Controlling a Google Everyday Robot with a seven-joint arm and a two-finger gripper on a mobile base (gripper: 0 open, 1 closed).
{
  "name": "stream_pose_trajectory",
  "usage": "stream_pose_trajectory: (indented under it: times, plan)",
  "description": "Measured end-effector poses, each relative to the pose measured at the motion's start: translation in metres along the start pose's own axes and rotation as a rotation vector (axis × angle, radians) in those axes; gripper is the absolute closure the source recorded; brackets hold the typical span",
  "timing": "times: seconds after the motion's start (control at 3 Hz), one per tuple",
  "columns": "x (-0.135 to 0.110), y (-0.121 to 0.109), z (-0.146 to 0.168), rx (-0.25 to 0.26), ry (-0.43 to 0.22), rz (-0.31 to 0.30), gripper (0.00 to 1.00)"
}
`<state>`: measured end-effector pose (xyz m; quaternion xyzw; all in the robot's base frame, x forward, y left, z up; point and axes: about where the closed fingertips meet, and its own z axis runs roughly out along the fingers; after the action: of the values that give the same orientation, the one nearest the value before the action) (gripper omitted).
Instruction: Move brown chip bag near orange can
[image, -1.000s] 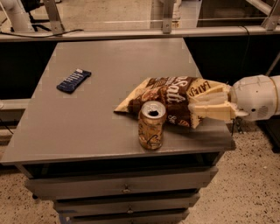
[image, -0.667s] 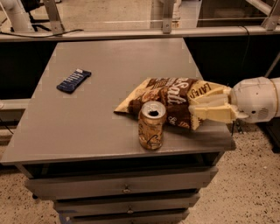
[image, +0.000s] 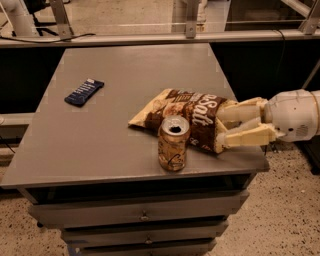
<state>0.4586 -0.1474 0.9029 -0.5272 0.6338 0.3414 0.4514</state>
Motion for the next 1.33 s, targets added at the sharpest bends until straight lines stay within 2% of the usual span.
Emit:
stream_pose_trajectory:
  times: [0.33,1.33]
  plan:
    - [0.003,-0.002,-0.003,0.024,0.005,0.006,0.00]
    - [0.030,-0.018,-0.029,0.170,0.040,0.054,0.00]
